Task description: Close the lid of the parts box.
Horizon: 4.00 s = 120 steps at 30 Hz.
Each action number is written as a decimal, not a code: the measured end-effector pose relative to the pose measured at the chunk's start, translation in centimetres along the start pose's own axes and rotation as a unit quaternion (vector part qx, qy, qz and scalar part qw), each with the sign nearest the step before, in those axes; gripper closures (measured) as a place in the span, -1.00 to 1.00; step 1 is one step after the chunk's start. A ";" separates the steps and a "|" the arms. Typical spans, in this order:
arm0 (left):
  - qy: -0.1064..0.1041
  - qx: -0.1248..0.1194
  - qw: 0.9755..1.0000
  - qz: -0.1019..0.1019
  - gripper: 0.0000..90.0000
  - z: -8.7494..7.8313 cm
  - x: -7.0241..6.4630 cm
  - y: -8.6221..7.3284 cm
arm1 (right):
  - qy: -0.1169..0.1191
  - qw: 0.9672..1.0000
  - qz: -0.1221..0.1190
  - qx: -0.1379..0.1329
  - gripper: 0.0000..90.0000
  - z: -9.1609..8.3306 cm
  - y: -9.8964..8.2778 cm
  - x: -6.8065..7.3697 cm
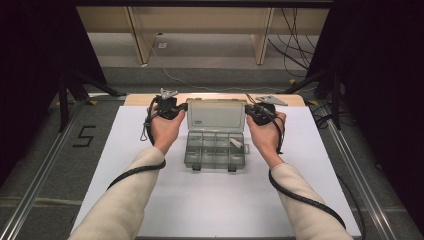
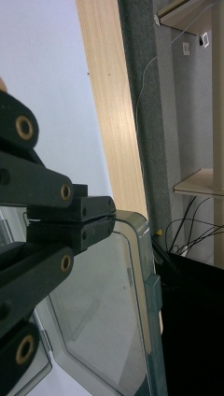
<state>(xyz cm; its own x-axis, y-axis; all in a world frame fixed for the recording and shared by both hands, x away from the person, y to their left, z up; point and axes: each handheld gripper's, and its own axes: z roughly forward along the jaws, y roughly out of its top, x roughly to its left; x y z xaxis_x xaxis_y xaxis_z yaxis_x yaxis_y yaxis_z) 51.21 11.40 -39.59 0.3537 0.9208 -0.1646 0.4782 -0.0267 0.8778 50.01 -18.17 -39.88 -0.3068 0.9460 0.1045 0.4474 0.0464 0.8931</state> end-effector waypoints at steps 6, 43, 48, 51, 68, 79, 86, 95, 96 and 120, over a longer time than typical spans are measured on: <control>-0.002 -0.003 1.000 0.005 0.96 -0.4 -0.1 -0.2 | 0.002 1.000 -0.001 -0.001 0.98 -0.4 -0.2 0.1; -0.004 -0.025 0.999 0.037 0.96 -2.0 -0.5 -1.8 | -0.002 0.999 -0.035 -0.025 0.98 -2.5 -1.9 1.0; -0.006 -0.029 0.999 0.038 0.96 -2.1 -0.6 -1.9 | 0.003 0.999 -0.036 -0.025 0.98 -2.7 -2.0 1.0; -0.005 -0.027 0.999 0.040 0.96 -2.3 -0.6 -2.0 | 0.000 0.999 -0.036 -0.025 0.98 -2.8 -2.1 1.1; -0.011 -0.034 0.998 0.044 0.96 -2.7 -0.6 -2.5 | -0.003 0.999 -0.040 -0.027 0.98 -3.3 -2.6 1.3; -0.009 -0.039 0.998 0.052 0.96 -3.0 -0.8 -2.9 | -0.002 0.998 -0.045 -0.034 0.98 -3.4 -2.8 1.4; -0.007 -0.043 0.998 0.054 0.96 -3.1 -0.9 -3.1 | -0.002 0.999 -0.043 -0.029 0.98 -3.7 -2.9 1.5; -0.008 -0.044 0.997 0.060 0.95 -3.4 -0.9 -3.4 | 0.000 0.998 -0.047 -0.028 0.98 -3.9 -3.1 1.6; -0.008 -0.044 0.997 0.061 0.95 -3.4 -0.9 -3.4 | -0.001 0.999 -0.047 -0.027 0.98 -4.0 -3.1 1.6; -0.013 -0.045 0.996 0.077 0.94 -4.3 -1.1 -4.4 | 0.005 0.998 -0.062 -0.026 0.98 -5.0 -4.0 2.0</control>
<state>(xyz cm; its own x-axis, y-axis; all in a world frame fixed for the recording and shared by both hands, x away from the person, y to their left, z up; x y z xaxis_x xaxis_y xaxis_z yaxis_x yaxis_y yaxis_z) 45.32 12.19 -41.36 0.4376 0.8985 -0.0359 0.3427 -0.1298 0.9304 43.45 -18.10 -41.09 -0.3657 0.9307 -0.0035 0.3621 0.1457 0.9207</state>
